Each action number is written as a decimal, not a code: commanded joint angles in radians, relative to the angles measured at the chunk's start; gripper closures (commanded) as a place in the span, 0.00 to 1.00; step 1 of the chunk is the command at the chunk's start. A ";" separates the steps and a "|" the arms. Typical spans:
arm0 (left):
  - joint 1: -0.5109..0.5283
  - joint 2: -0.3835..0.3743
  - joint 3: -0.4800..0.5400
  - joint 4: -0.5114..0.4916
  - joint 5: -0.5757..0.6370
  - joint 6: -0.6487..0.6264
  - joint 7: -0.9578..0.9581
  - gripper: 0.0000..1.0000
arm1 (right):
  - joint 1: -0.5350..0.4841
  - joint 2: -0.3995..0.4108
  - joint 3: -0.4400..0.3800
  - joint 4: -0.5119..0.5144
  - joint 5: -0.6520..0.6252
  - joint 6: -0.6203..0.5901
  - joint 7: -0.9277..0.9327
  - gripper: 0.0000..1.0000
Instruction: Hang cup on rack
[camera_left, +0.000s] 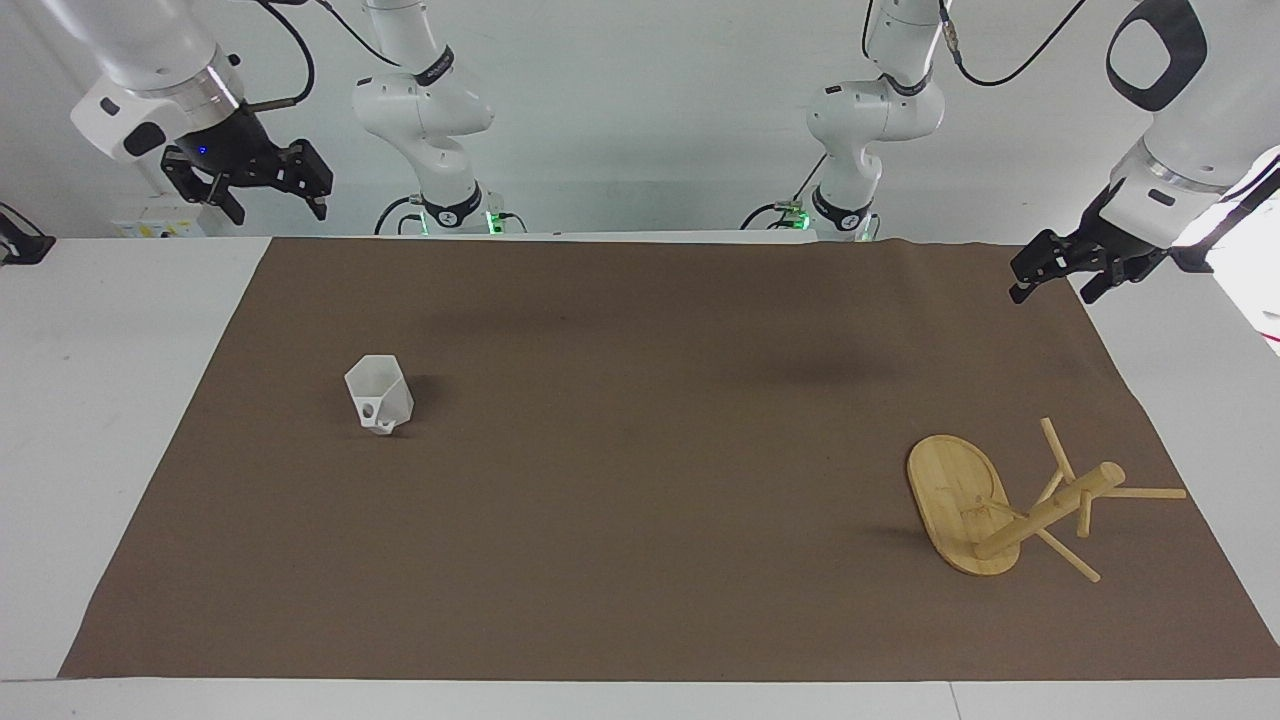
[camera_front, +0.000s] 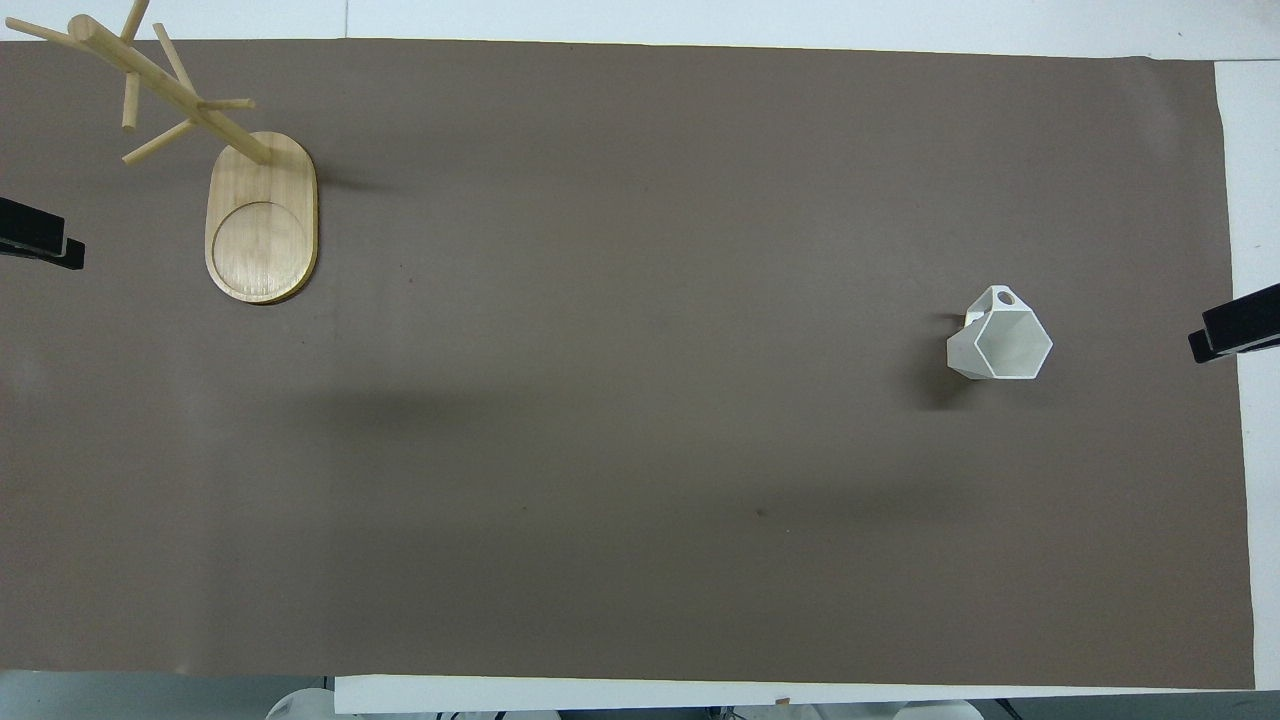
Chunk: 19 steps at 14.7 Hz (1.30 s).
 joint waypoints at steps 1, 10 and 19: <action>0.018 -0.024 -0.019 -0.027 0.019 -0.001 -0.005 0.00 | -0.010 0.004 0.008 0.004 -0.006 0.011 0.015 0.01; 0.018 -0.024 -0.019 -0.027 0.019 -0.001 -0.005 0.00 | -0.018 -0.011 0.005 -0.008 0.055 0.026 -0.331 0.01; 0.018 -0.024 -0.019 -0.027 0.019 -0.001 -0.005 0.00 | -0.430 0.344 0.002 0.143 0.502 0.043 -1.432 0.00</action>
